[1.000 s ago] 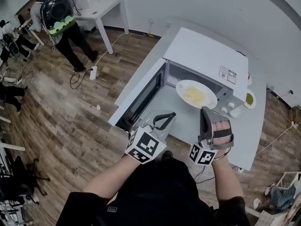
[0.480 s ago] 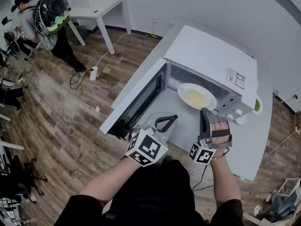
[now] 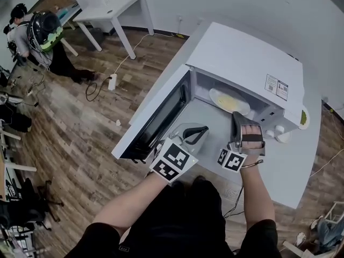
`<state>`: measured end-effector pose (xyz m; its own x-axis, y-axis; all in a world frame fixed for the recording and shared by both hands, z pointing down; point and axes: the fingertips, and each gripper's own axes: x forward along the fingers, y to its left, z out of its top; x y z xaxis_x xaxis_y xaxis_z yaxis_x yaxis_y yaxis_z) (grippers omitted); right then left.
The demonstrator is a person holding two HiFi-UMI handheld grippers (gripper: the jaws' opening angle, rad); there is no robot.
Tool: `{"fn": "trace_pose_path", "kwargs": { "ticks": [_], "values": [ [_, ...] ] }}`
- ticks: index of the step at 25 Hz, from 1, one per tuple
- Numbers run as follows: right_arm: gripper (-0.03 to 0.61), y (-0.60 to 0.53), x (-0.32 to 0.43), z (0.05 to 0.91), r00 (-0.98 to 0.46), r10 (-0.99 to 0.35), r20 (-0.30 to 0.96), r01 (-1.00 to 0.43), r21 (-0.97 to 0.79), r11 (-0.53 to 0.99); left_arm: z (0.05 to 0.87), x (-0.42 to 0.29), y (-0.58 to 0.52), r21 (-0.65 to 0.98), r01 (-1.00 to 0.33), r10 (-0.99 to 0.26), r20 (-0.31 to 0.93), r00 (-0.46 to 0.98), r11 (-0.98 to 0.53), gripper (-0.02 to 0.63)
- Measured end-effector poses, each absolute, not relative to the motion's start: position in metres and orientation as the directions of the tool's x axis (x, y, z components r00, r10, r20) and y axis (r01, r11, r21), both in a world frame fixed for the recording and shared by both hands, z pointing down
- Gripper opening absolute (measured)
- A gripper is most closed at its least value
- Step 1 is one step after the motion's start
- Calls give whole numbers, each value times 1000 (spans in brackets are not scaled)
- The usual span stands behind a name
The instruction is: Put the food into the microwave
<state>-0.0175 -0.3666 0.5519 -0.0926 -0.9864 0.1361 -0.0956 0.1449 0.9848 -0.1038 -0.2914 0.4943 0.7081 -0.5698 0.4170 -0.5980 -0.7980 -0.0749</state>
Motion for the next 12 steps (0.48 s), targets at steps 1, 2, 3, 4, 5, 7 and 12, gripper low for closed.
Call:
{"fn": "trace_pose_path", "kwargs": {
  "ticks": [1,2,3,4,5,7,12],
  "values": [
    [31,-370,-18,556,-88,-985,147,-94,983,155,495,-104,-293,-76,-599,-569,428,702,-797,8],
    [31,-373,-18,560,-85,-984,159,-94,982,167,495,-105,-295,-78,-600,-568,439,696,-796,8],
    [31,-376,-18,563,-83,-982,170,-95,979,178,496,-106,-297,-80,-600,-567,449,691,-796,8],
    [31,-378,-19,566,-80,-980,181,-98,977,188,496,-106,-298,-81,-600,-565,458,686,-795,8],
    [31,-380,-19,569,-78,-979,190,-100,975,197,496,-106,-300,-82,-600,-563,465,683,-796,8],
    [31,-385,-18,572,-72,-976,203,-104,972,210,497,-105,-303,-80,-599,-559,473,680,-797,8],
    [29,-403,-13,587,-37,-957,288,-157,944,290,503,-101,-314,-57,-605,-551,490,676,-794,8]
  ]
}}
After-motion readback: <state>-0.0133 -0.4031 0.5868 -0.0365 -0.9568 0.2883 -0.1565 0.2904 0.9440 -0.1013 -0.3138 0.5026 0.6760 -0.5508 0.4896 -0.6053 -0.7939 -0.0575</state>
